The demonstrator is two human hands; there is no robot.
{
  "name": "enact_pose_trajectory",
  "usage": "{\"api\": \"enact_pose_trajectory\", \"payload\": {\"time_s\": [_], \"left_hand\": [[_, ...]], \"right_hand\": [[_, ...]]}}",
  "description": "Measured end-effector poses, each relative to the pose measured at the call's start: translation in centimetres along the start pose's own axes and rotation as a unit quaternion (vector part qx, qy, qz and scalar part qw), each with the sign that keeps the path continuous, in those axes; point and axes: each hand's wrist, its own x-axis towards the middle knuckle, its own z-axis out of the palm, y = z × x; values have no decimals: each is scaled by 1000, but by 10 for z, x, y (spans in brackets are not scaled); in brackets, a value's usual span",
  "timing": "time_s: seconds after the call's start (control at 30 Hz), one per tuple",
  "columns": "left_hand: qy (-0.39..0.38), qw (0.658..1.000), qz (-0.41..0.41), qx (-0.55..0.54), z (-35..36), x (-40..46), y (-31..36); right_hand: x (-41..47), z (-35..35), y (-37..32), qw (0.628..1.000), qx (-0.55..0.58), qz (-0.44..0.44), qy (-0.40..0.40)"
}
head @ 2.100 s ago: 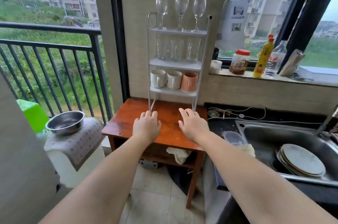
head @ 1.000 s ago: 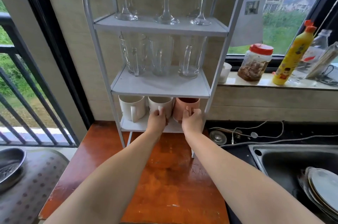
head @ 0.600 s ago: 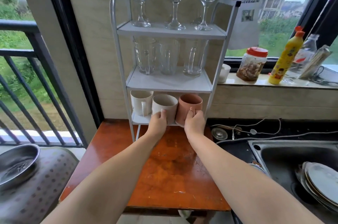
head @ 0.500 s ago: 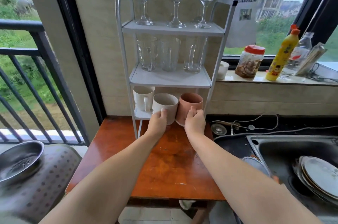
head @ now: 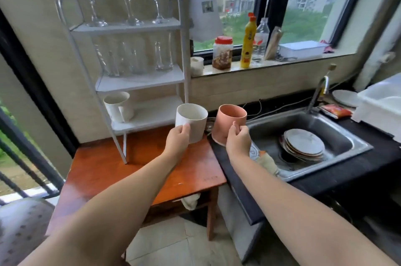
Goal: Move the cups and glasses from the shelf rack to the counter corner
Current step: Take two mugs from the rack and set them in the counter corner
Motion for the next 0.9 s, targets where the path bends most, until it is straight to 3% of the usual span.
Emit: {"api": "enact_pose_trajectory", "payload": {"time_s": [0.23, 0.47, 0.7, 0.9], "left_hand": [[-118, 993, 12, -16, 138, -54, 44], [-257, 964, 4, -69, 324, -174, 82], [-382, 920, -14, -89, 476, -329, 129], [-472, 880, 13, -52, 575, -418, 157]], "right_hand": [[18, -159, 42, 990, 0, 35, 138], [1, -380, 102, 962, -30, 70, 262], [-35, -587, 162, 908, -73, 111, 397], [-64, -708, 204, 861, -72, 161, 477]]}}
